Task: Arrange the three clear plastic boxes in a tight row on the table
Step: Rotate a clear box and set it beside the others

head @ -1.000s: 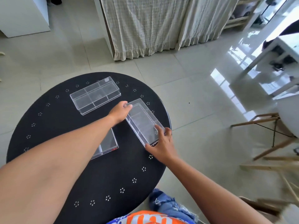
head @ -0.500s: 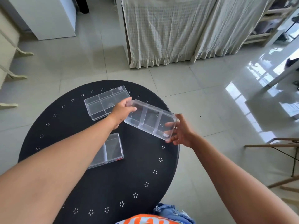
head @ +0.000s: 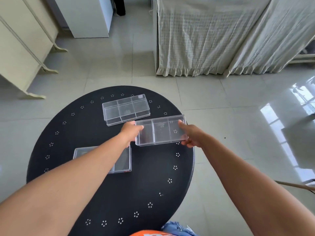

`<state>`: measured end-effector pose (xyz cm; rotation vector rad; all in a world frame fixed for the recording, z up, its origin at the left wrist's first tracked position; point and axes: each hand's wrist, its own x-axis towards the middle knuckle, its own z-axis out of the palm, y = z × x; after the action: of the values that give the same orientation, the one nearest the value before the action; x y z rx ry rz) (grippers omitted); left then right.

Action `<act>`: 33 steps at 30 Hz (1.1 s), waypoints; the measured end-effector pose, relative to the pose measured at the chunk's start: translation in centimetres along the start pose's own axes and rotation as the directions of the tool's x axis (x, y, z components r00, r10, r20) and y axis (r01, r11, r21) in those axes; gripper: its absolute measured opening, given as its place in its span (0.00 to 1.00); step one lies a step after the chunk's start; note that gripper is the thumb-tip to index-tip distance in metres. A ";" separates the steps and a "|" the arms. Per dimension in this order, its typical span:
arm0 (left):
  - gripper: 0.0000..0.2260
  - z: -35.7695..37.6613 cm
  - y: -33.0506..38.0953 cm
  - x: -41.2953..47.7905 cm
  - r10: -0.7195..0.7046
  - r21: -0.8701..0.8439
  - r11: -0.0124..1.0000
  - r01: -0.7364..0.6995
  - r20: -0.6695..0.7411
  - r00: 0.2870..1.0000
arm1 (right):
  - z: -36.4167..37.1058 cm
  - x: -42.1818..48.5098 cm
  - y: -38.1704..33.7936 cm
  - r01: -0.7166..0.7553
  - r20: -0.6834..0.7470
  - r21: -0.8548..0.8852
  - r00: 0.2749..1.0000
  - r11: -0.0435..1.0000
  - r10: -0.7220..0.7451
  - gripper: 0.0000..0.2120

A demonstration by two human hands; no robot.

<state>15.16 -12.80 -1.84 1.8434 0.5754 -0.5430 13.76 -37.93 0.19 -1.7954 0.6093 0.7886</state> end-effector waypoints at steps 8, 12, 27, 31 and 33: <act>0.30 1.3 0.4 0.2 -0.070 0.041 0.996 0.073 -0.068 0.995 | 0.6 1.9 0.5 -0.048 -0.061 -0.088 0.997 0.995 0.043 0.24; 0.32 1.8 0.7 0.1 -0.076 0.068 0.994 0.081 -0.073 0.994 | 0.3 2.6 1.1 -0.046 -0.074 -0.096 0.996 0.994 0.039 0.22; 0.23 -2.3 2.1 -0.5 0.164 0.286 0.954 -0.088 -0.254 0.953 | 0.5 3.2 -2.4 0.132 -0.335 -0.511 0.880 0.849 -0.338 0.27; 0.23 -6.2 2.0 0.5 0.254 0.380 0.919 -0.111 -0.353 0.900 | 2.4 3.1 -5.1 0.240 -0.233 -0.592 0.863 0.770 -0.448 0.30; 0.29 -8.1 1.6 1.2 0.238 0.386 0.920 -0.071 -0.405 0.883 | 3.6 3.2 -6.6 0.303 -0.163 -0.573 0.869 0.762 -0.468 0.31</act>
<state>17.80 -5.49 1.16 2.3715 0.6485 -0.1077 19.73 -32.44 0.87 -2.4847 0.1767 0.4096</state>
